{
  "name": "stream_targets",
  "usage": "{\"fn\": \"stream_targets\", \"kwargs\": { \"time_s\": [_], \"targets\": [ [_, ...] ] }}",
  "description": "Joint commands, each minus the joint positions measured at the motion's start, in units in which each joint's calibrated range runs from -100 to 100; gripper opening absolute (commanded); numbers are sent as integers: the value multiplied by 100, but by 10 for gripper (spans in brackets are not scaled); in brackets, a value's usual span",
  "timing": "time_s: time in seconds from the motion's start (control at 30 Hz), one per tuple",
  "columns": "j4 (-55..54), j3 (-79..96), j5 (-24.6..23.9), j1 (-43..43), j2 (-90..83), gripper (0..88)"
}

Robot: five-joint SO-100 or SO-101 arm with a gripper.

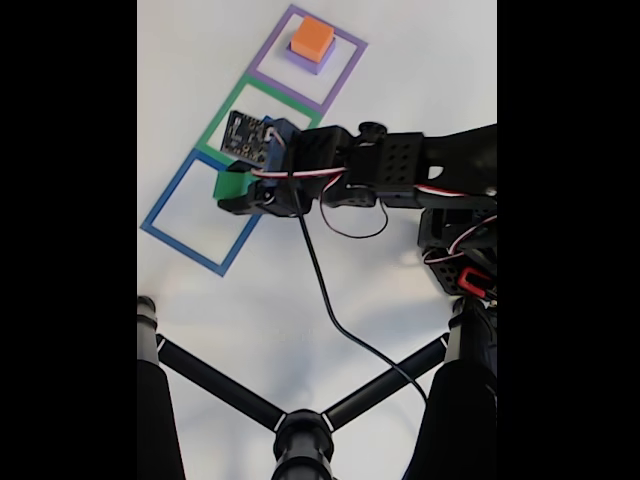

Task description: Tower of hanoi

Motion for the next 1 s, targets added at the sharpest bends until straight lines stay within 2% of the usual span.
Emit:
{"fn": "stream_targets", "kwargs": {
  "time_s": [0.0, 0.13, 0.3, 0.77, 0.97],
  "targets": [
    [-2066, -19, 59, -213, 1212, 38],
    [-3474, 135, 59, -251, 2222, 38],
    [-4324, -1, 59, -182, 3152, 36],
    [-4785, -301, 59, -106, 4057, 41],
    [-4817, -292, 59, -76, 4153, 132]
  ]
}}
